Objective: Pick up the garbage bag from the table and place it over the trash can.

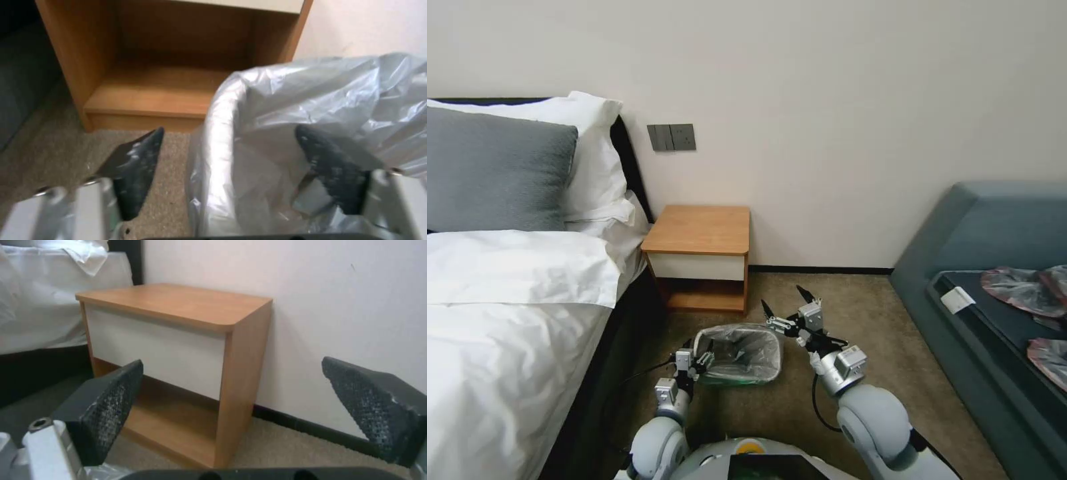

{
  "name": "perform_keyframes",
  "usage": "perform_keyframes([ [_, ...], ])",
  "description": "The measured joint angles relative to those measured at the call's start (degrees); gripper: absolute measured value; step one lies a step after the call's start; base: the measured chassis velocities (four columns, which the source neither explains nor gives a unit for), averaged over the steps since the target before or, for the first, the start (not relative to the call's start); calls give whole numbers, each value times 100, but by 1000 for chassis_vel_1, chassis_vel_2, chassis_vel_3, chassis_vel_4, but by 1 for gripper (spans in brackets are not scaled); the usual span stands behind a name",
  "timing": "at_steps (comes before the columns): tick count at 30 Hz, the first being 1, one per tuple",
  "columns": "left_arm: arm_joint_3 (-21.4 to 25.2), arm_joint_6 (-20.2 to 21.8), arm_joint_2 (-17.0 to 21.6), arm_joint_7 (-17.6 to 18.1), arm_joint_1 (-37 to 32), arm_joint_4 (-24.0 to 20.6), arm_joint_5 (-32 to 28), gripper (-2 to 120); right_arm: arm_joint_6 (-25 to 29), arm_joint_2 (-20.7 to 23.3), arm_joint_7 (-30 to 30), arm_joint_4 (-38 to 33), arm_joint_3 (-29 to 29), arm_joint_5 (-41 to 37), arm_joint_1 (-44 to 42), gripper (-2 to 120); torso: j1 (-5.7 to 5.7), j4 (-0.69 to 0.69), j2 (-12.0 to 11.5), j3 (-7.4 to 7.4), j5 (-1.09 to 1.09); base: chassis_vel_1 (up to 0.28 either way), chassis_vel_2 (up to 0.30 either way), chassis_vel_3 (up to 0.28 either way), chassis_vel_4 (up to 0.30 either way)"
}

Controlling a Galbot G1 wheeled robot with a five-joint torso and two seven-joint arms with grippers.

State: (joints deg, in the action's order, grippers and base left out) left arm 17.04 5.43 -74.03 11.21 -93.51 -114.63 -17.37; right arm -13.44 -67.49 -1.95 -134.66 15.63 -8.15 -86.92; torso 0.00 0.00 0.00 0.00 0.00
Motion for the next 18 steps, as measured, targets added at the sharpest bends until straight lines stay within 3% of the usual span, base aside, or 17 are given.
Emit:
perform_keyframes([
  [3, 46, 1, 31, 10, 0, -68, 32, 96, 5, -18, -18, 3, 7, 5, -6, 100, 0, 0, 0, 0, 0, 0, 0, 0, 0],
  [6, 85, 3, 42, 17, 4, -127, 32, 99, 5, -27, -44, 15, 48, -1, -9, 100, 0, 0, 0, 0, 0, 0, 0, 0, 0],
  [18, 207, -51, 64, 108, -119, -451, 42, 100, 9, -124, -83, 9, 208, -39, -162, 100, 0, 0, 0, 0, 0, 0, 0, 0, 0],
])
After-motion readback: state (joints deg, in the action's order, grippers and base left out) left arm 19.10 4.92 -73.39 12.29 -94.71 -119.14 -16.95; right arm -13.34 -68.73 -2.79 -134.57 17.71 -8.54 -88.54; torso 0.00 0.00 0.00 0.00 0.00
